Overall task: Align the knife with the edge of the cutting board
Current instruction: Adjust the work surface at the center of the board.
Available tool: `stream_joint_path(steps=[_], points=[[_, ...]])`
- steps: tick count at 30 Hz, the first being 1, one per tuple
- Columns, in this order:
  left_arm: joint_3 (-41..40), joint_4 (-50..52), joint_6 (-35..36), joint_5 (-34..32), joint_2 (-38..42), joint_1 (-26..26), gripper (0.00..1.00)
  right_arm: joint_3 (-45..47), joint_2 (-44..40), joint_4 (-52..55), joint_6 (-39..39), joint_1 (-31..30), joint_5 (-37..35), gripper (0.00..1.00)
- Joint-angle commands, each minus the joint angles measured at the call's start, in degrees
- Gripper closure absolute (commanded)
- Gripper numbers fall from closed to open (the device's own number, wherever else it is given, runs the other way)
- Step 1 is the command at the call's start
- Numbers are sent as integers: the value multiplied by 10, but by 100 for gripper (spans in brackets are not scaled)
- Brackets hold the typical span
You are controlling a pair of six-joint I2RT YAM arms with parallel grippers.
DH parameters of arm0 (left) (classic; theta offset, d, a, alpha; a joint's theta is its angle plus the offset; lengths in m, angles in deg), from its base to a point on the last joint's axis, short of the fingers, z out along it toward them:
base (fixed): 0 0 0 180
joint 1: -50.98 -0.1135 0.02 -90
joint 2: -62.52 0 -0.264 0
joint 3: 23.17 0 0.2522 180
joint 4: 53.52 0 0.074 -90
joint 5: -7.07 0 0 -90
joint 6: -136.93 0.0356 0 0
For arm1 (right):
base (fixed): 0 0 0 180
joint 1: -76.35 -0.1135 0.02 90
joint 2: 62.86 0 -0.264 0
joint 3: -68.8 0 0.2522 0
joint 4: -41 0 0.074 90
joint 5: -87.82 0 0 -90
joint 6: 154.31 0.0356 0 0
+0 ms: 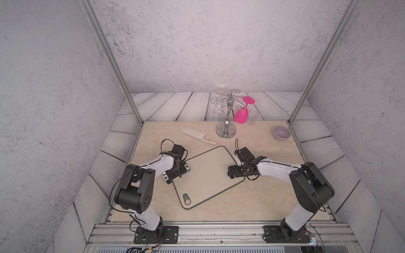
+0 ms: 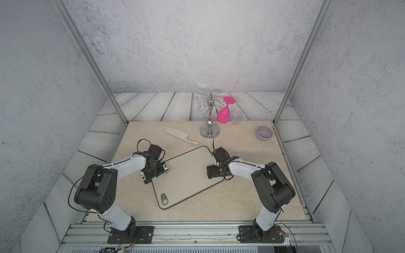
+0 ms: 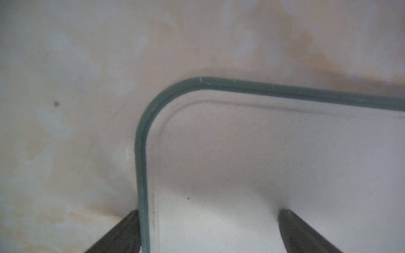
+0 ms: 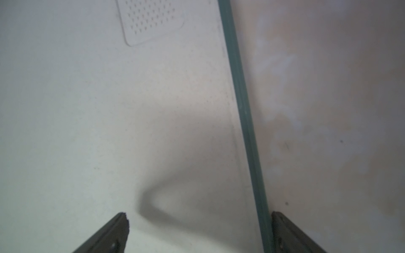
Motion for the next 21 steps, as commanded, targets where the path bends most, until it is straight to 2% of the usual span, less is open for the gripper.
stream_joint_path(steps=[1, 11, 21], points=[[39, -74, 18, 89, -42, 33, 0, 23, -33, -14, 35, -26, 109, 1], [160, -32, 72, 88, -129, 46, 0, 91, -93, -33, 83, -62, 112, 1], [193, -17, 86, 83, -154, 48, 0, 110, -104, -41, 104, -84, 105, 1]])
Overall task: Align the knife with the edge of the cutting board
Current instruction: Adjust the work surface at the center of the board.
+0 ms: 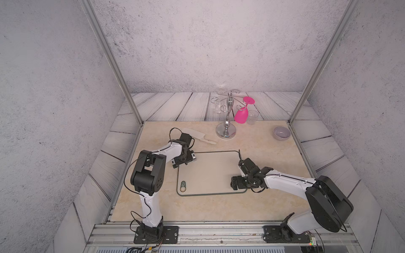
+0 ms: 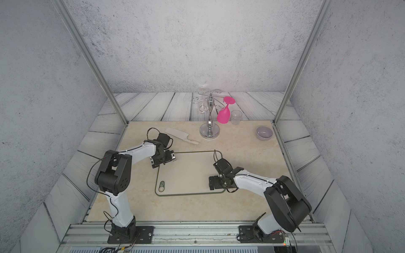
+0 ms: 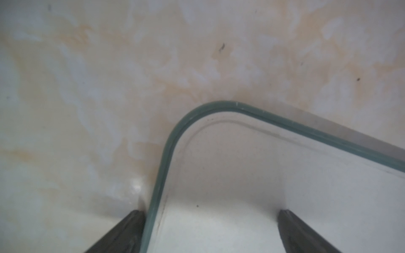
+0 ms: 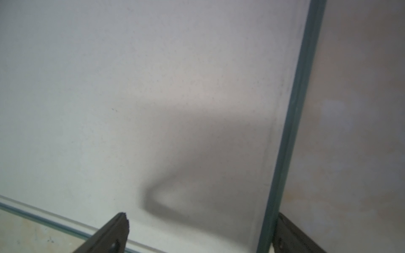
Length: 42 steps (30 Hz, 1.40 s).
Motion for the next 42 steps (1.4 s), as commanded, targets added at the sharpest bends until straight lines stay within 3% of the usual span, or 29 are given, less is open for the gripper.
stream_joint_path(steps=[1, 11, 25, 34, 42], points=[[13, -12, -9, 103, -11, 37, 0, 4, 6, -61, 12, -27, 107, 1], [23, 1, 3, 91, -8, 37, 0, 5, 9, -62, 15, -36, 101, 1], [37, 27, 14, 66, 8, 35, 0, 0, -25, -24, 13, -35, 24, 1], [56, 91, 35, 10, 98, 23, 0, -100, -33, 27, -69, -35, -88, 1], [-3, 125, 47, -16, 216, 8, 0, -271, 92, 44, -157, -33, -94, 1]])
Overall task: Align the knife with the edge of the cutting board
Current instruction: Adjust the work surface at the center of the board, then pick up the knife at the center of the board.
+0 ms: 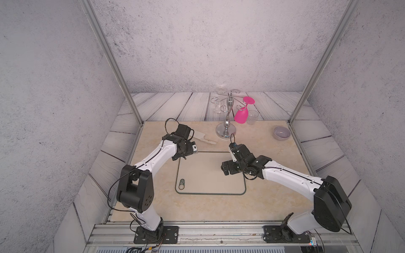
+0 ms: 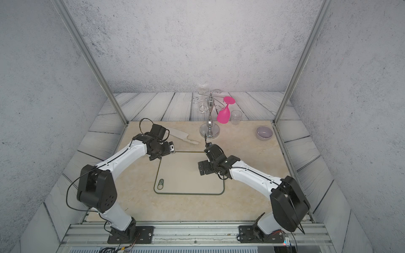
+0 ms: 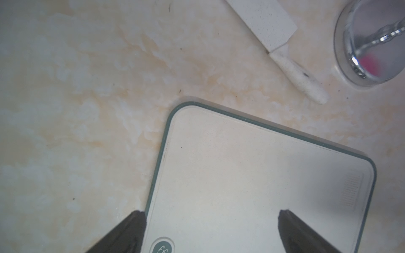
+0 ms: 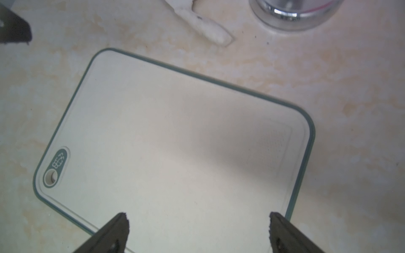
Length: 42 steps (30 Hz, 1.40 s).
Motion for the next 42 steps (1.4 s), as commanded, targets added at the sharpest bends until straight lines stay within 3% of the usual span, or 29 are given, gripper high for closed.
stream_joint_path(steps=[1, 12, 17, 26, 32, 42], points=[[-42, 41, 8, -15, 41, -6, 0, -54, 63, 17, -60, 0, -4, 1], [-140, 98, -10, -28, 235, -18, 0, -307, 280, 31, -99, 37, 42, 1], [-173, 126, -24, -36, 328, -19, 0, -466, 397, 73, -109, 66, 72, 1], [-200, 165, -47, -25, 402, -19, 0, -679, 584, 119, -140, 97, 126, 2], [-207, 172, -39, -39, 408, -19, 0, -738, 638, 131, -142, 105, 156, 8], [-217, 150, -33, -40, 388, -20, 0, -708, 624, 150, -164, 101, 184, 33]])
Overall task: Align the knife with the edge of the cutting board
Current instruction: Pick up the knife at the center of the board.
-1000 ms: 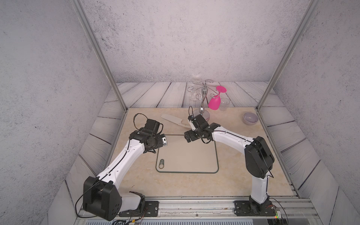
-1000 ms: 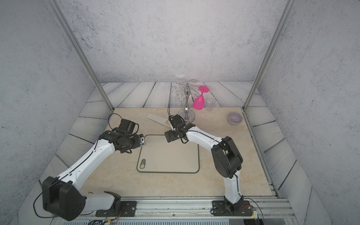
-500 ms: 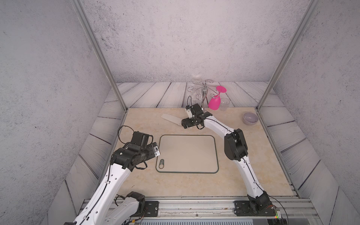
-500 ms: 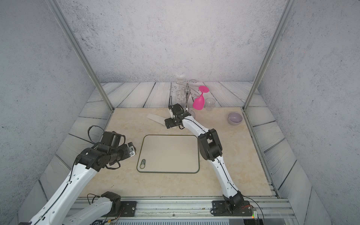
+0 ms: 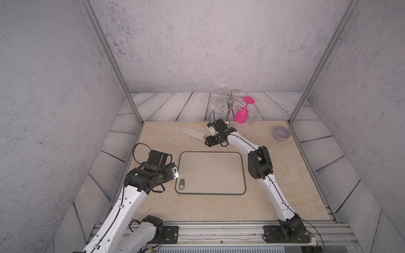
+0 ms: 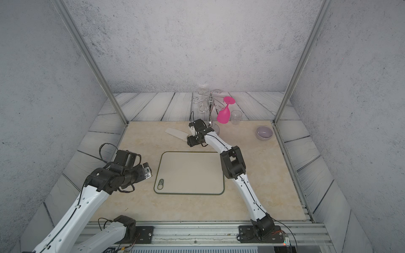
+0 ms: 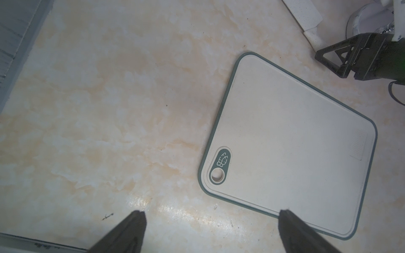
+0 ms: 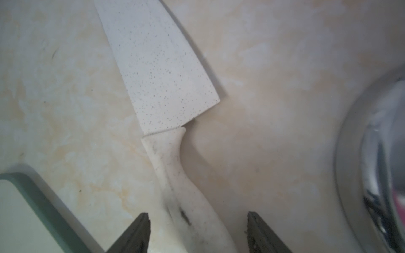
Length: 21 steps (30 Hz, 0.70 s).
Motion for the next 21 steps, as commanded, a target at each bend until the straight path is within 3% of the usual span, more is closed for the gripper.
stream_joint_path(steps=[1, 7, 12, 21], points=[[-11, -6, 6, -3, -7, -4, 0, 22, -10, 33, -17, -6, 10, 36], [-14, -14, 6, 2, -13, -5, 0, 49, -26, 52, -48, -14, -31, 48], [-17, -15, 6, 4, -11, -5, 0, 73, -37, 68, -76, -24, -65, 51], [-20, -9, 7, 2, -4, -5, 0, 84, -51, 70, -94, -33, -37, 79]])
